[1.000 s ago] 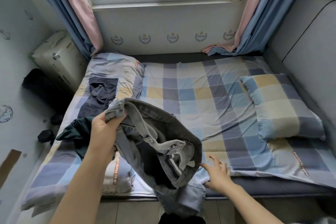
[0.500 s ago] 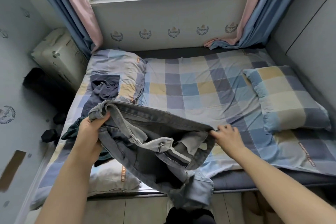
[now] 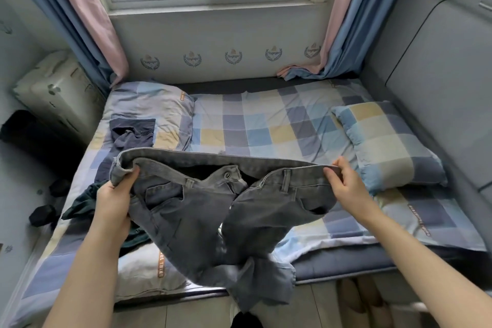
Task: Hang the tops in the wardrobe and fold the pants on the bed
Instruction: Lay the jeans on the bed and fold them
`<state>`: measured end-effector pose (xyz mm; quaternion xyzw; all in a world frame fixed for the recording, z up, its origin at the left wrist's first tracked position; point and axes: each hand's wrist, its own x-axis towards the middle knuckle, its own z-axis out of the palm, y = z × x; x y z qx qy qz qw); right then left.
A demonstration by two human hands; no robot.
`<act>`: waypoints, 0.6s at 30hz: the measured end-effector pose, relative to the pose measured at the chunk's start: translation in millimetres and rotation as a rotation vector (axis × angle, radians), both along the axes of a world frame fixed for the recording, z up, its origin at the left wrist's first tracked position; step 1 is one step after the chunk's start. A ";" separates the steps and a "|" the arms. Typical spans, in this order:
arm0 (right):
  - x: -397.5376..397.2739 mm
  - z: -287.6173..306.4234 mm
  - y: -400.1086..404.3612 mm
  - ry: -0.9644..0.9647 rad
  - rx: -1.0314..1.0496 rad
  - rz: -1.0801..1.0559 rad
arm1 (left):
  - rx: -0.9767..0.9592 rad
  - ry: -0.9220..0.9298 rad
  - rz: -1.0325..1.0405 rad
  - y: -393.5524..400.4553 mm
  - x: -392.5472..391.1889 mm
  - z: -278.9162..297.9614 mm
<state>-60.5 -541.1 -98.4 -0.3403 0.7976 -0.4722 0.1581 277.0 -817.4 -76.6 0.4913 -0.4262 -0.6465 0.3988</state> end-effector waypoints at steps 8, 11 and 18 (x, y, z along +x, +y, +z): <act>21.2 94.2 54.6 -0.245 -0.367 0.048 | -0.052 0.103 -0.029 67.8 8.2 40.4; 31.5 135.2 76.6 -0.341 -0.495 0.100 | -0.124 0.136 -0.003 100.1 7.3 71.6; 31.2 219.9 105.5 -0.378 -0.680 0.104 | -0.264 0.225 -0.016 146.4 0.9 146.1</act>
